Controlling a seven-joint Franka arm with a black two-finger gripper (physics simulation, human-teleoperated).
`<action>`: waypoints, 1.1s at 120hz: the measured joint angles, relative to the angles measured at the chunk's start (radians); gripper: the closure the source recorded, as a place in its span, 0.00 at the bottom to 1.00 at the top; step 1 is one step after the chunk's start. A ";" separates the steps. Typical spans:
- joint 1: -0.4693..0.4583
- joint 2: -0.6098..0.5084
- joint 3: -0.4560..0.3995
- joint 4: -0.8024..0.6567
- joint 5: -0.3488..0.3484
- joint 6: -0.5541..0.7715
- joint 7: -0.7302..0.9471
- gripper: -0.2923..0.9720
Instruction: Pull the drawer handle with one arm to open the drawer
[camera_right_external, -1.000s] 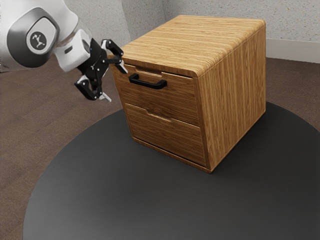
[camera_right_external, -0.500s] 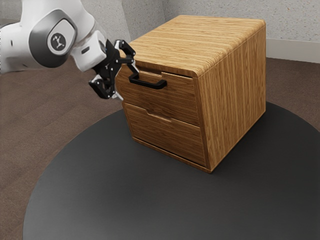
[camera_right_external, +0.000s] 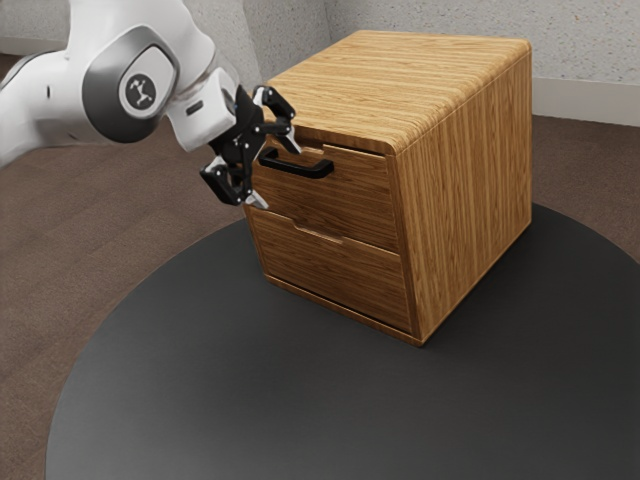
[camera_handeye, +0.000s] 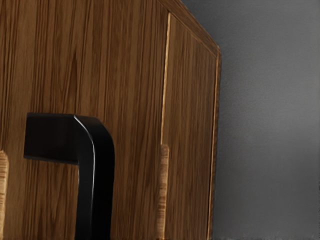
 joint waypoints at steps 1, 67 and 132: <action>0.001 0.000 0.000 0.000 0.000 0.000 0.000 0.23; 0.015 0.007 0.001 -0.010 -0.001 0.002 -0.002 0.23; 0.014 0.001 0.003 -0.010 0.005 0.005 0.002 0.53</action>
